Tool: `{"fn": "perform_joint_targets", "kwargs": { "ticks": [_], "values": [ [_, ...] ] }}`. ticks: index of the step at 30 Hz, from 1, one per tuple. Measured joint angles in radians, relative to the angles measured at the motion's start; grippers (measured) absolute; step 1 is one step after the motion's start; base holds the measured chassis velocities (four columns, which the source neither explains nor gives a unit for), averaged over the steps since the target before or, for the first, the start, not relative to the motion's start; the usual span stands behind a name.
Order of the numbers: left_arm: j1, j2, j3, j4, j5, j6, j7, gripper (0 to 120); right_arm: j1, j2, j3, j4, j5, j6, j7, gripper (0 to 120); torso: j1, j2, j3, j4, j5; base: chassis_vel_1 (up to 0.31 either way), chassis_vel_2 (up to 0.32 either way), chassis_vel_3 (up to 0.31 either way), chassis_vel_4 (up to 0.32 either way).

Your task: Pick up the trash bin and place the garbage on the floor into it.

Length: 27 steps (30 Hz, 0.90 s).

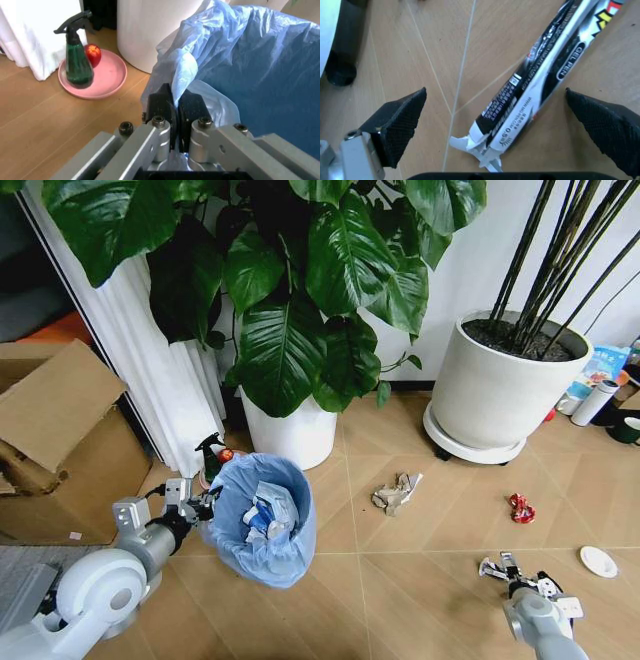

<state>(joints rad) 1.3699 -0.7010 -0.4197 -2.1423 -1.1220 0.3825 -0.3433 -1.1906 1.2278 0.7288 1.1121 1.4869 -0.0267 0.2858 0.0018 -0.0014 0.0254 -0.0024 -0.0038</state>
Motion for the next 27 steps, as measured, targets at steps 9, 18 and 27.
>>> {"fn": "perform_joint_targets", "kwargs": {
  "ticks": [9,18,27],
  "values": [
    [-0.002,-0.003,-0.001,0.002,0.0,0.0,-0.001,0,0.01,0.005,0.005,-0.008,0.016,-0.006,0.033,73,0.0,0.0,0.0,0.0,-0.0006,0.0,0.0,0.0,0.0],
    [-0.003,-0.008,0.003,0.002,0.002,0.0,-0.002,0,0.009,0.021,0.03,0.01,0.047,-0.035,0.118,41,0.0,0.0,0.0,-0.0003,-0.0005,0.0,0.0,0.0,0.0],
    [0.003,-0.007,0.002,-0.003,0.003,0.0,-0.002,0,0.009,0.028,0.047,-0.002,0.063,-0.046,0.13,8,0.0,0.0,0.0,-0.0002,0.0006,0.0,0.0,0.0,0.0]
  ]
}}
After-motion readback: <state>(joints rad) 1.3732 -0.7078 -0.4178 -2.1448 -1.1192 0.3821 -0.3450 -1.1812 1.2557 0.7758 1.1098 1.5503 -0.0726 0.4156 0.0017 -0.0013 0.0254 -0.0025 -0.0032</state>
